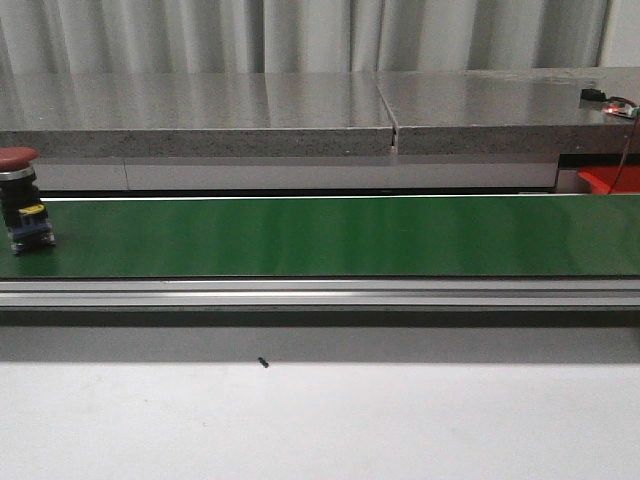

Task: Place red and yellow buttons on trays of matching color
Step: 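Lower the left gripper and grasp a second red button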

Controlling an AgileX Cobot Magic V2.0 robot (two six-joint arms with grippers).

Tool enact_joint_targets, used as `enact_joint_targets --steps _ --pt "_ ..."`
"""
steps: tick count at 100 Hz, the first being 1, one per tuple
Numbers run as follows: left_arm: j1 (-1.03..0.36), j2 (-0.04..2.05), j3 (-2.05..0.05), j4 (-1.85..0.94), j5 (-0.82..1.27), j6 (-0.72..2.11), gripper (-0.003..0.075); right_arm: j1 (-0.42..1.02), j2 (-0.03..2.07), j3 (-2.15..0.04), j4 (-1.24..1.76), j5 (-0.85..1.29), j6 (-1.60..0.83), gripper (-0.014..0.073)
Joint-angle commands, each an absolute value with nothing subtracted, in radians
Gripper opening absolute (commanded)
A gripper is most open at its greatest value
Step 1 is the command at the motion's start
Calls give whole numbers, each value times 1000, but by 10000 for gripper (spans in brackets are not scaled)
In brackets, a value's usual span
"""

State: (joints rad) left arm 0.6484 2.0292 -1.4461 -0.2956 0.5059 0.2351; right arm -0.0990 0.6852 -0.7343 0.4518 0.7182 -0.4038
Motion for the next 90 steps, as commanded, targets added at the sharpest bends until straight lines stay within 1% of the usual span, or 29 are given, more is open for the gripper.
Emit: enact_joint_targets --steps 1,12,21,51,69,90 --pt "646 1975 -1478 -308 473 229 136 -98 682 -761 468 662 -413 -68" --pt "646 1961 -1478 -309 479 229 66 -98 682 -761 468 662 -413 -68" --pt "646 1930 -1478 -311 490 229 43 -98 682 -761 468 662 -413 -68" --pt "625 1744 -1478 -352 594 245 41 -98 682 -761 468 662 -413 -68" --pt "552 1633 -1470 -352 644 259 41 -98 682 -761 468 662 -413 -68" --pt "450 1523 -1391 -352 668 259 41 -98 682 -761 468 662 -413 -68"
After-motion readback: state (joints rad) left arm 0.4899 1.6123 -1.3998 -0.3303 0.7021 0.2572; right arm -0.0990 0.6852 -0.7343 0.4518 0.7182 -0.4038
